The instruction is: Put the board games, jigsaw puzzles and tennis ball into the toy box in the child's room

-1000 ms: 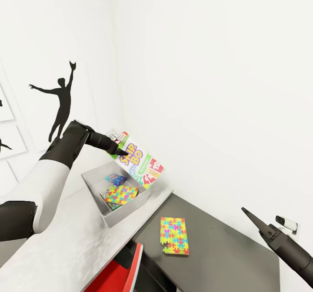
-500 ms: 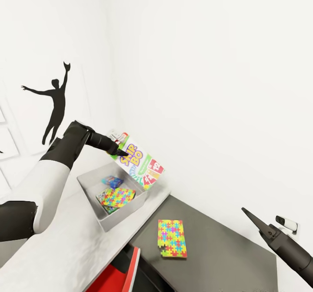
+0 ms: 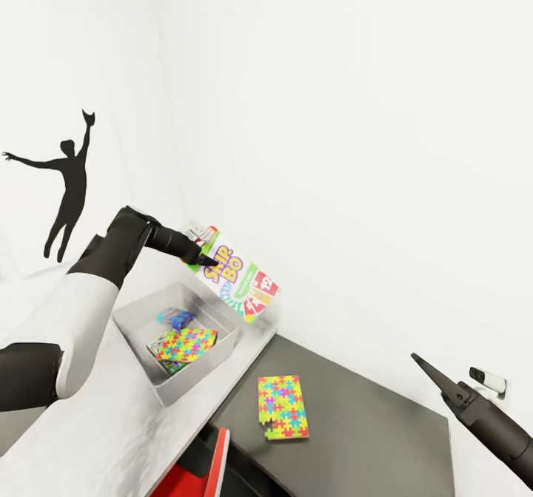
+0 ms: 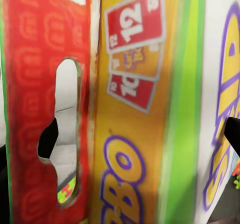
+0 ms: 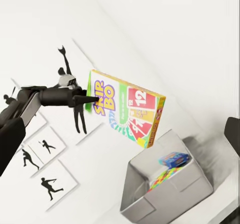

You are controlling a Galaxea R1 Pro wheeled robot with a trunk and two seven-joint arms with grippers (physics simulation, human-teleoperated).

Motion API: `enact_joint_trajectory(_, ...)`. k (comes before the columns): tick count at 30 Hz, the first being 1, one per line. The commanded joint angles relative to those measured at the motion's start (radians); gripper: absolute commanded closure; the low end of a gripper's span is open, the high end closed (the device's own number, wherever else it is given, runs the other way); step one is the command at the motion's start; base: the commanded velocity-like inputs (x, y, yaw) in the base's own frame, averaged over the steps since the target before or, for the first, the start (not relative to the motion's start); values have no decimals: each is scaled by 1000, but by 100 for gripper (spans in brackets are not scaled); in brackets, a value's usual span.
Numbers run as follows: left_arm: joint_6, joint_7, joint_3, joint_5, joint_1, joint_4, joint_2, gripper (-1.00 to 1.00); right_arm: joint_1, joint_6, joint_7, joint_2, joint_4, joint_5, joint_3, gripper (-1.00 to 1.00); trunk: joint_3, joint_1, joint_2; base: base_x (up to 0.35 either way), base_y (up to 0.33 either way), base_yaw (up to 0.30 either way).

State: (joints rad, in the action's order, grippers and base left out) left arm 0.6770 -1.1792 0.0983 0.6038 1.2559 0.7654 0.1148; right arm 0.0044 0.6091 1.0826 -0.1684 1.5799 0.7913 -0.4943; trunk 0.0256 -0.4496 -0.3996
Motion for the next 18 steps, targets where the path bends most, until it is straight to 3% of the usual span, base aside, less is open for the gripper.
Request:
enact_joint_trajectory(1,8,-7,1,4,0,2,1,100,0,8,-1,0,0,7,0,-100,1,0,0,0,6,-130)
enact_joint_trajectory(5,6,-11,0,3,-9,1,3,100,0,8,-1,0,0,7,0,-100,2,0,0,0,3,-57)
enact_joint_trajectory(8,8,-13,-1,1,-20,0,29,100,0,8,-1,0,0,8,0,-100,2,0,0,0,1,-12)
enact_joint_trajectory(13,10,-14,-4,0,-35,-3,43,100,0,8,-1,0,0,8,0,-100,2,0,0,0,22,-3)
enact_joint_trajectory(18,13,-14,-5,0,-53,-4,71,100,0,8,-1,0,0,8,0,-100,2,0,0,0,169,0)
